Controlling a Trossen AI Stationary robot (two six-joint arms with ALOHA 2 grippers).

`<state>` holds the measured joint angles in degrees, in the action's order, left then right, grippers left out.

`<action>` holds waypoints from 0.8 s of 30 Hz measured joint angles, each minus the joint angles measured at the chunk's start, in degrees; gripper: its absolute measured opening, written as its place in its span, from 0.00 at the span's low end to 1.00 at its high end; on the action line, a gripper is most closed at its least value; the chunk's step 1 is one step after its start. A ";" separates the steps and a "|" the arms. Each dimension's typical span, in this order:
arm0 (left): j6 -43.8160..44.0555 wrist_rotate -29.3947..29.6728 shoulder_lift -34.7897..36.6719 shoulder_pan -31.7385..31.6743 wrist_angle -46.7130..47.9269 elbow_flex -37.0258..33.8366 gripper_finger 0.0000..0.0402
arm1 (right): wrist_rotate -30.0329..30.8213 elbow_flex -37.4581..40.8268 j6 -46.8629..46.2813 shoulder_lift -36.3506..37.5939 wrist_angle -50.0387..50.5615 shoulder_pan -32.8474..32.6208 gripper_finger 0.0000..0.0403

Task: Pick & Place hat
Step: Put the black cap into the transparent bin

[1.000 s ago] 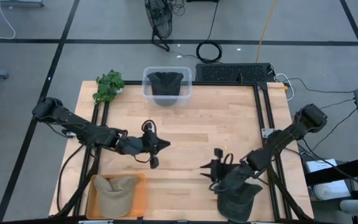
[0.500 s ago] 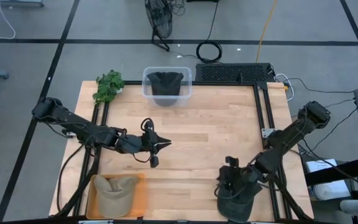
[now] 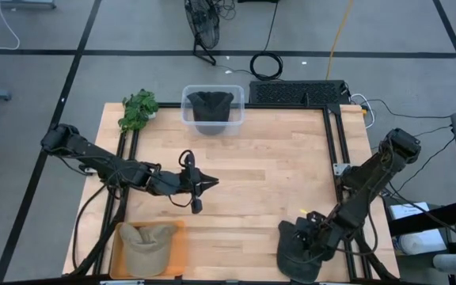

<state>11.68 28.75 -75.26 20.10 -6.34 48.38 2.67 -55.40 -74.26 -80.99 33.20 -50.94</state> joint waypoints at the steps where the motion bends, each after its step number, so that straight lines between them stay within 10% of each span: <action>1: 0.00 0.00 0.00 0.00 0.07 0.00 0.11 | 0.02 0.00 -0.51 0.00 -0.03 -0.42 0.42; 24: -0.55 -0.24 0.00 -0.15 0.07 0.00 0.12 | -1.34 0.00 -1.86 -4.72 -6.79 -4.32 0.38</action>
<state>11.13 28.51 -75.26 19.94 -6.26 48.38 1.32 -55.40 -76.12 -85.71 26.41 -55.26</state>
